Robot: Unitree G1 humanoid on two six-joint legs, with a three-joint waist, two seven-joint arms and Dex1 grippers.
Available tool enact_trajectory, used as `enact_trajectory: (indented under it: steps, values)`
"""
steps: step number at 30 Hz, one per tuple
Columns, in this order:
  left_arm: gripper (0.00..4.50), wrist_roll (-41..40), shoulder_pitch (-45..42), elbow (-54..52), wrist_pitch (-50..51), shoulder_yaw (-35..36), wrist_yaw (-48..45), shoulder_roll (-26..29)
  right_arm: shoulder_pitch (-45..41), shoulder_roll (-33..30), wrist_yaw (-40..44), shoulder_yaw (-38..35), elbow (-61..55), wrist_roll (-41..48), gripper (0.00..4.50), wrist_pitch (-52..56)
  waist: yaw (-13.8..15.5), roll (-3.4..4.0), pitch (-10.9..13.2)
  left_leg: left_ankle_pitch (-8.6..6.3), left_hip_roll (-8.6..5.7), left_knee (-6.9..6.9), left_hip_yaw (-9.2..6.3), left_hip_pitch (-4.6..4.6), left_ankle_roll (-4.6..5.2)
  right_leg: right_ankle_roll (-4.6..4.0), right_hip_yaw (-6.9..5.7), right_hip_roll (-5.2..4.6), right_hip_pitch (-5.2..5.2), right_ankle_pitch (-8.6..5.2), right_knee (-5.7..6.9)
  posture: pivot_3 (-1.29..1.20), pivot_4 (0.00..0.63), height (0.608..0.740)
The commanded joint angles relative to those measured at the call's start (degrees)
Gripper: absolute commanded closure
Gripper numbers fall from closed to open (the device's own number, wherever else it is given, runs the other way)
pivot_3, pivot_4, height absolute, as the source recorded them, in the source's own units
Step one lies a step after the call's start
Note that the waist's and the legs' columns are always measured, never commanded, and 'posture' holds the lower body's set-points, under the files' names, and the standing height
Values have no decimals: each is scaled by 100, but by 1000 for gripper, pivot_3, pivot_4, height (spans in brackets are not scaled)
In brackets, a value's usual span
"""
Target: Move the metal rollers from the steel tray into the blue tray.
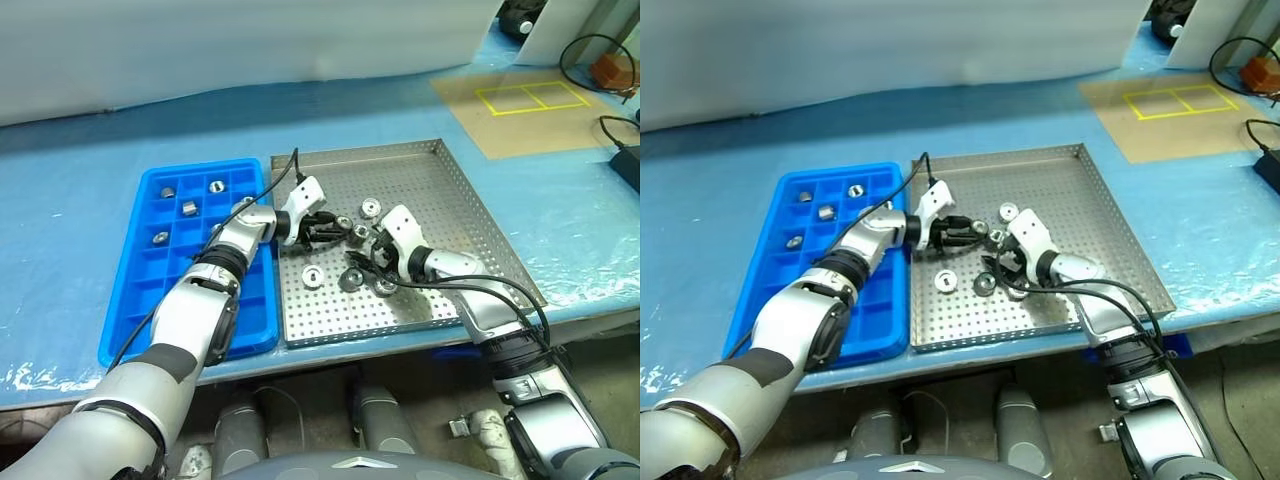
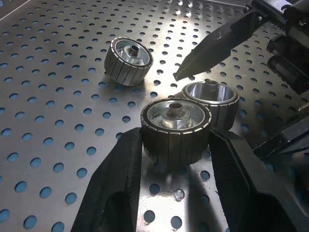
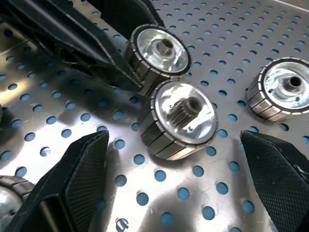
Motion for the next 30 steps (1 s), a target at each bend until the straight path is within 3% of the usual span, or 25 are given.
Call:
enact_trajectory:
  steps: [1,10,13,16,17,22,30]
  values:
    - [2634,-65,197,82,0,17,-29,42,-133,12,49,-201,-211,34,0,-136,-1,0,0,0,1,0,0,0,0,0,0,0,0,0,0,-526,150,740]
    - [2634,-68,217,58,20,-23,-27,19,-126,187,-68,-227,-244,-12,0,-189,-3,0,0,0,7,0,0,1,-1,0,0,1,0,0,0,-532,150,740]
    - [2661,-67,227,55,23,-31,-15,12,-57,233,-12,-160,-331,-5,593,-204,-4,0,0,0,7,-1,0,1,-1,0,0,1,0,0,0,-532,150,740]
    - [2661,-65,239,51,24,-35,-9,12,-71,311,-213,-108,-260,-175,1570,-182,-4,0,0,0,8,-2,0,2,-1,1,0,1,0,0,0,-531,150,740]
    - [2661,-62,245,51,20,-37,-3,12,-67,319,-205,-109,-232,-190,1570,-204,-5,0,0,0,8,-2,0,1,-2,1,0,1,0,0,0,-531,150,740]
    - [2661,-69,265,42,26,-38,-4,12,-58,325,-295,-124,-147,-321,2802,-224,-4,0,0,1,8,-5,1,2,-2,1,0,1,-1,-1,-1,-529,150,740]
    - [2661,-68,280,32,16,-37,11,36,-27,336,-240,-43,-146,-447,2807,-279,-5,0,0,1,8,-7,1,3,-3,3,0,1,-2,-2,-1,-522,150,740]
